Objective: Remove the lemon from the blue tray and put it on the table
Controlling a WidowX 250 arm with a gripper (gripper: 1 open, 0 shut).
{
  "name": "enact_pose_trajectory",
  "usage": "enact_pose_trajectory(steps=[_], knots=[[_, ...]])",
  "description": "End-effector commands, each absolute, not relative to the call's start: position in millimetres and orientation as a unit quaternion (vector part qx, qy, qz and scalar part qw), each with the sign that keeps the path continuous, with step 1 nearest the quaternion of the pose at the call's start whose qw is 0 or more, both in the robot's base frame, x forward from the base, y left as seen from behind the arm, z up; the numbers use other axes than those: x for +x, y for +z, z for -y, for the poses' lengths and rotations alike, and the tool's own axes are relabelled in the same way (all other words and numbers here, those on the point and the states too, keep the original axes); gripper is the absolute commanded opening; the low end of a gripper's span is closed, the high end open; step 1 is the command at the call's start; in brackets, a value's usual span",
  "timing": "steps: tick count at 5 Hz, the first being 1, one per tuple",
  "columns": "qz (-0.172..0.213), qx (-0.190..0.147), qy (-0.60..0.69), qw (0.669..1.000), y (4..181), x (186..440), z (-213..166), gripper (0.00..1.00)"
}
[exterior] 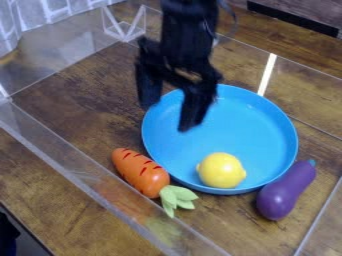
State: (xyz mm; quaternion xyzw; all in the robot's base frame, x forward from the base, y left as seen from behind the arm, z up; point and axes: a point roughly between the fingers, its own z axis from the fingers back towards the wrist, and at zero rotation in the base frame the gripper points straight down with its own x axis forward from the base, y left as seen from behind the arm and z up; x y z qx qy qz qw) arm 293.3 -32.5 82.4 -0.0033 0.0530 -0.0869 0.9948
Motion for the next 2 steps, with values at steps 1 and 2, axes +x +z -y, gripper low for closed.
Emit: enact_pose_trajectory(steps=[1, 2], knots=[[-0.026, 0.003, -0.129, 0.991, 71.9, 299.5, 47.3, 1.0], [-0.019, 0.012, -0.16, 0.987, 54.7, 299.9, 60.1, 1.0]])
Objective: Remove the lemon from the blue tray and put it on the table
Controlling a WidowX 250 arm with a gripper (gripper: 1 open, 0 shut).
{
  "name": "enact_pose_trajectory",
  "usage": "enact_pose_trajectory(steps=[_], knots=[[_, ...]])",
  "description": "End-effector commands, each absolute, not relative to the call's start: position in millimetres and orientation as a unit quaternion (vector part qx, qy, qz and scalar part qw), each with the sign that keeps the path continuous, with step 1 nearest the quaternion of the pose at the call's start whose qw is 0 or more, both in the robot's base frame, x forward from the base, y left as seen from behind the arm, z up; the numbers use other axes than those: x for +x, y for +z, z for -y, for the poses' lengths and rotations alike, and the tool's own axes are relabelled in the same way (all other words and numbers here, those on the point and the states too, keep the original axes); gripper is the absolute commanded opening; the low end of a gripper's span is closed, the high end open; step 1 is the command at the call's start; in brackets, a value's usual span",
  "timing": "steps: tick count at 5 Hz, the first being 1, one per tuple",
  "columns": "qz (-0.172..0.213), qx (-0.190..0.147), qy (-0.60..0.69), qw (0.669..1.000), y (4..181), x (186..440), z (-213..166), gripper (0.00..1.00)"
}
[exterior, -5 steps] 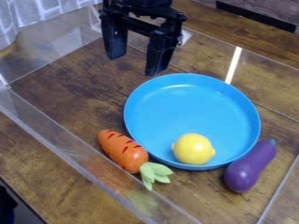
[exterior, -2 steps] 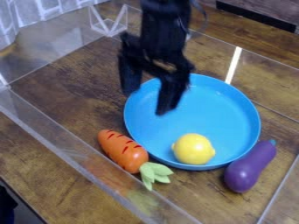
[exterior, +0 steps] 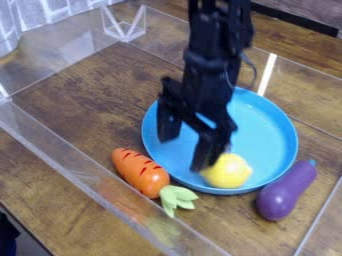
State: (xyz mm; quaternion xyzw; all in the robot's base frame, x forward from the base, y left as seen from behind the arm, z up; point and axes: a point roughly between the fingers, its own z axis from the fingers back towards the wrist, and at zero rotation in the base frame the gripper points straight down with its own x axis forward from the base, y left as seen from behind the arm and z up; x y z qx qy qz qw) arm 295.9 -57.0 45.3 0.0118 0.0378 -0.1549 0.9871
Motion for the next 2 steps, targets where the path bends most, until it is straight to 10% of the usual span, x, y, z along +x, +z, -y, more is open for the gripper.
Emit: enact_pose_trajectory(steps=[1, 2], knots=[[0.003, 0.016, -0.182, 0.983, 41.3, 306.6, 70.2, 1.0], [0.013, 0.014, -0.199, 0.98, 30.1, 311.1, 75.5, 1.0]])
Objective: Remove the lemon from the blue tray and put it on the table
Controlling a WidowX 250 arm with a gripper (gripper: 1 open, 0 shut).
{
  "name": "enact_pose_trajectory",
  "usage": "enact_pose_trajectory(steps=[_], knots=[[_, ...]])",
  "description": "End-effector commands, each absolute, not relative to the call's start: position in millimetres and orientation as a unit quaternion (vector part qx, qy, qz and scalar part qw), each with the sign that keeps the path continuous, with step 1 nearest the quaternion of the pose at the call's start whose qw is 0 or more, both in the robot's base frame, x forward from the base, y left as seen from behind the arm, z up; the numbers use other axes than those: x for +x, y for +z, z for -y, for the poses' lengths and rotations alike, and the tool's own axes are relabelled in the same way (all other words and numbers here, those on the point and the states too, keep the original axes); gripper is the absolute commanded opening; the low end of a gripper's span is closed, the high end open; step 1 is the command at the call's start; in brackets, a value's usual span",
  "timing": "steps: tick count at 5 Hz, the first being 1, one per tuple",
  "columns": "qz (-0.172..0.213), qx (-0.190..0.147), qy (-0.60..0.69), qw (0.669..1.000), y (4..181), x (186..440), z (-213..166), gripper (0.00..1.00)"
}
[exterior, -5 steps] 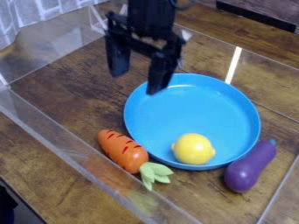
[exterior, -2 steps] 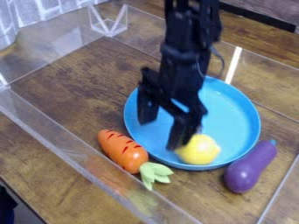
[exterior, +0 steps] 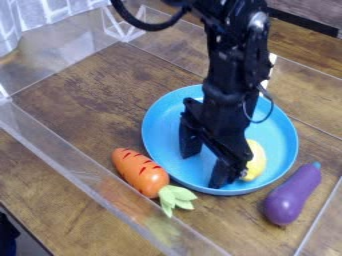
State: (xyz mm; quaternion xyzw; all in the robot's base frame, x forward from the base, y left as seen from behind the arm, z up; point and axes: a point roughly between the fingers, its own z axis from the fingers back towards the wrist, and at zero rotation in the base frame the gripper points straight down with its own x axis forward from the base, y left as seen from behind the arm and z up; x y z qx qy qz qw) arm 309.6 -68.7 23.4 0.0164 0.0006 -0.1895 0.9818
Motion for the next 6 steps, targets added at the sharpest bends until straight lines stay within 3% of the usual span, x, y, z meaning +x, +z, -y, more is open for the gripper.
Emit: enact_pose_trajectory(steps=[1, 6], knots=[[0.015, 0.012, -0.202, 0.979, 25.4, 316.5, 78.2, 1.0], [0.035, -0.008, -0.21, 0.977, 14.2, 338.6, 90.5, 1.0]])
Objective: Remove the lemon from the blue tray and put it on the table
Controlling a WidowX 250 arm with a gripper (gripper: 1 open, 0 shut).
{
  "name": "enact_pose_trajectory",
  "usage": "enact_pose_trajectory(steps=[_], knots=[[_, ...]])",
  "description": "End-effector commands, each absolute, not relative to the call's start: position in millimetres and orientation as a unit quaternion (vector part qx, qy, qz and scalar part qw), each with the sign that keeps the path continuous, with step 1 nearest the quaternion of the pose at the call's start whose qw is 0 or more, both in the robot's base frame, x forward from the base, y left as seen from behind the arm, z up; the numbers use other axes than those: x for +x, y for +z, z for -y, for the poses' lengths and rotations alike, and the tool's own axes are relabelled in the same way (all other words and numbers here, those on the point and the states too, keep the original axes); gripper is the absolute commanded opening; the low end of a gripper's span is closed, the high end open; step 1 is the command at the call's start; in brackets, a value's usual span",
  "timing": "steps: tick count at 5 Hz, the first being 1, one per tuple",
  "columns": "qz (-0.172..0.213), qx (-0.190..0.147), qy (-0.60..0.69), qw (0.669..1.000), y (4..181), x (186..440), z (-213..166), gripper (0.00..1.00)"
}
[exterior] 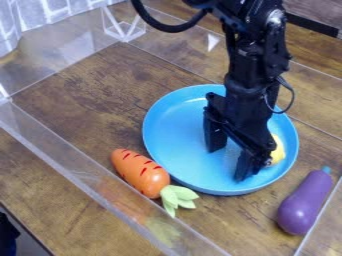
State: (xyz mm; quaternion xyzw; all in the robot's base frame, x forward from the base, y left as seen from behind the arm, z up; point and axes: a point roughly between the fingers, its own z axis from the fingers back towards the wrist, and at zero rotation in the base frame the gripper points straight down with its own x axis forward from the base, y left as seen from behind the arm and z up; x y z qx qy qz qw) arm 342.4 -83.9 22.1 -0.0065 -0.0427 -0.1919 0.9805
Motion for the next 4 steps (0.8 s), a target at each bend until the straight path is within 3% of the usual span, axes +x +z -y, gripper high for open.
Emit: enact_pose_trajectory(steps=[1, 4], knots=[[0.034, -0.009, -0.21, 0.977, 10.9, 341.8, 90.9, 1.0], [0.03, -0.013, -0.216, 0.976, 5.3, 349.2, 97.4, 1.0]])
